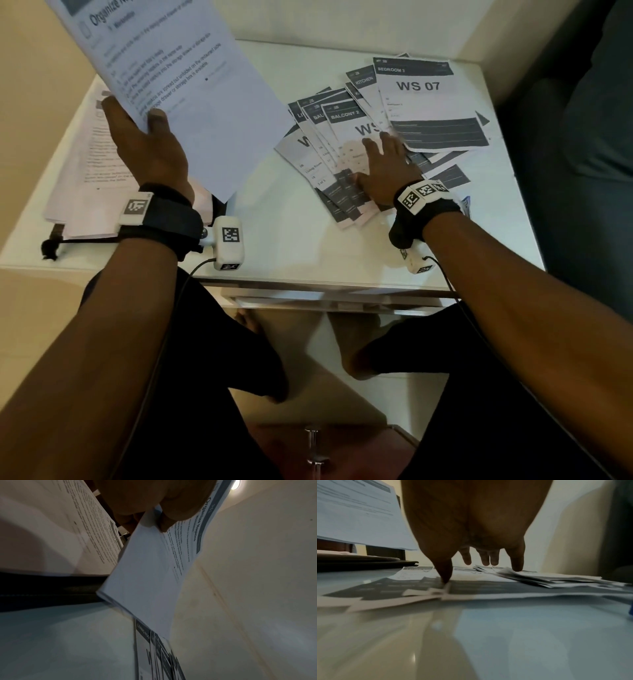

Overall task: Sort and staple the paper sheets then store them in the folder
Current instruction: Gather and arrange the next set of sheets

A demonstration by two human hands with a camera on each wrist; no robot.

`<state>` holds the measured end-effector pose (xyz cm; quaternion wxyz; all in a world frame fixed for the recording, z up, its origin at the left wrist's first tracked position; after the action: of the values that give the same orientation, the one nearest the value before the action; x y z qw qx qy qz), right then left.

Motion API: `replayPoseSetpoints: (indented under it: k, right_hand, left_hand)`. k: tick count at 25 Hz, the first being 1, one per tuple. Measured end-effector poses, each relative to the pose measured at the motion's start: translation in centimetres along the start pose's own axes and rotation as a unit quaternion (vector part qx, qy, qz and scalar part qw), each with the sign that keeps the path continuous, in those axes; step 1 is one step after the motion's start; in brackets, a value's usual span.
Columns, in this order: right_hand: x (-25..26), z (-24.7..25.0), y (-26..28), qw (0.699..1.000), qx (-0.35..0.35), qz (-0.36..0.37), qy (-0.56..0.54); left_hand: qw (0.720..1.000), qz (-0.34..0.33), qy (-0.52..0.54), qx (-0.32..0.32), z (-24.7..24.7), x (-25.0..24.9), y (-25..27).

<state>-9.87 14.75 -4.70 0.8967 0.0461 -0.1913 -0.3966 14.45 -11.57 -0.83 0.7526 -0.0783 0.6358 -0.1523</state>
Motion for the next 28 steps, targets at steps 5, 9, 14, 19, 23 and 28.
replayPoseSetpoints:
  k: [5, 9, 14, 19, 23, 28]
  right_hand:
    - [3.0, -2.2, 0.5, 0.998, 0.036, 0.052, 0.012]
    - [1.8, -1.9, 0.0, 1.0, -0.01, -0.025, 0.013]
    - [1.4, -2.3, 0.4, 1.0, 0.002, -0.007, 0.014]
    - [1.1, -2.5, 0.5, 0.998, -0.004, -0.06, -0.024]
    - [1.8, -2.4, 1.9, 0.998, 0.041, -0.038, -0.009]
    - [-3.4, 1.3, 6.7, 0.939, -0.166, -0.247, -0.173]
  left_hand:
    - [1.0, 0.014, -0.006, 0.015, 0.0, -0.4, 0.5]
    - [1.0, 0.01, 0.0, 0.008, 0.2, -0.7, 0.6]
    - [1.0, 0.014, 0.0, 0.01, 0.2, -1.0, 0.9]
    - [1.0, 0.017, -0.007, 0.022, 0.0, -1.5, 1.5]
    - [0.997, 0.031, 0.006, 0.064, -0.2, -2.1, 2.5]
    - [0.985, 0.019, 0.035, 0.171, -1.7, -3.8, 5.2]
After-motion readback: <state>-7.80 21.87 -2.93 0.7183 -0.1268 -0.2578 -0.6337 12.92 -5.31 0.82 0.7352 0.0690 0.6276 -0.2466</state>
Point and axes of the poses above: each hand's wrist, its own y-axis away from the middle knuckle, its own z-axis out of the back of the hand, x = y × z, the point moved 1 cm from there along -y, towards the middle knuckle, and after that the axes turned 8 degrees about -y, right-handed, at the moved point
